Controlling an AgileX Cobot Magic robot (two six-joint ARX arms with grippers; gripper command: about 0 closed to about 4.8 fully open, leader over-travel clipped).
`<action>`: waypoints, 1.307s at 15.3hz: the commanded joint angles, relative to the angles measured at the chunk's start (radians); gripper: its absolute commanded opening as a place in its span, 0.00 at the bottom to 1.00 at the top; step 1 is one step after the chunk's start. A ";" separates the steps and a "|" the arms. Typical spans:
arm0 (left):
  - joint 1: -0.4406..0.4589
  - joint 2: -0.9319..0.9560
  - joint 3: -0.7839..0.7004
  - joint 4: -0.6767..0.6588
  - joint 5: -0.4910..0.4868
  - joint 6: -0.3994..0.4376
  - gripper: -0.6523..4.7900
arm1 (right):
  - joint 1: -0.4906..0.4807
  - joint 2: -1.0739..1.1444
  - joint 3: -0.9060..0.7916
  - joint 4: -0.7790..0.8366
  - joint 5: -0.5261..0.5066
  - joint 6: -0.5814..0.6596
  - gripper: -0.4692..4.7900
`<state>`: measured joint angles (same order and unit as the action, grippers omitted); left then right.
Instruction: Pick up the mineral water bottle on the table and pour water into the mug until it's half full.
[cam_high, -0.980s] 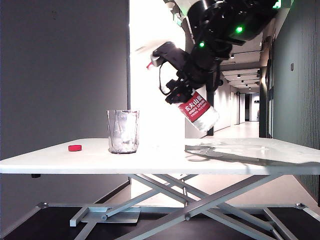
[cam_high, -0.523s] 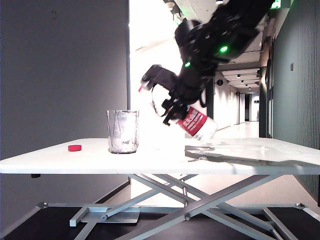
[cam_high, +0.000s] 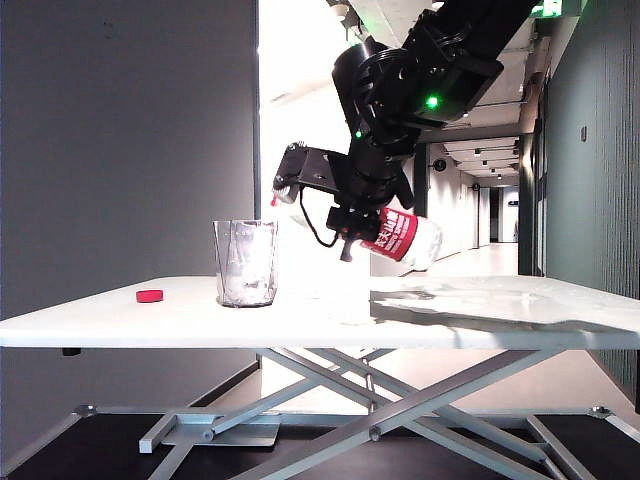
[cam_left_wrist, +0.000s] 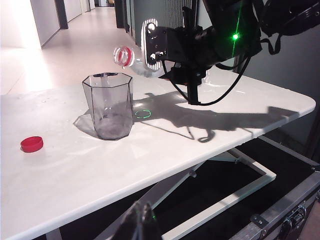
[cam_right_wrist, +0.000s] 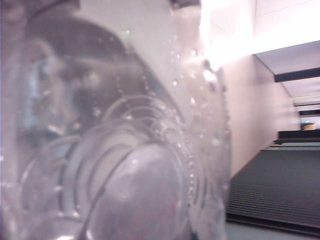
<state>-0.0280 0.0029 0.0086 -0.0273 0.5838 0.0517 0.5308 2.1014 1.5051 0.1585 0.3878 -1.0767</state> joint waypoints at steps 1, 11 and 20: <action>0.001 0.001 0.002 0.006 0.003 0.001 0.11 | 0.007 -0.016 0.012 0.063 0.028 -0.098 0.35; 0.001 0.001 0.002 0.005 0.003 0.001 0.11 | 0.021 -0.016 0.012 0.139 0.102 -0.374 0.35; 0.001 0.001 0.002 -0.016 0.003 0.002 0.11 | 0.022 -0.016 0.012 0.168 0.136 -0.426 0.35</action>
<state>-0.0280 0.0032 0.0086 -0.0452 0.5838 0.0517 0.5507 2.1010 1.5055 0.2718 0.5152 -1.4906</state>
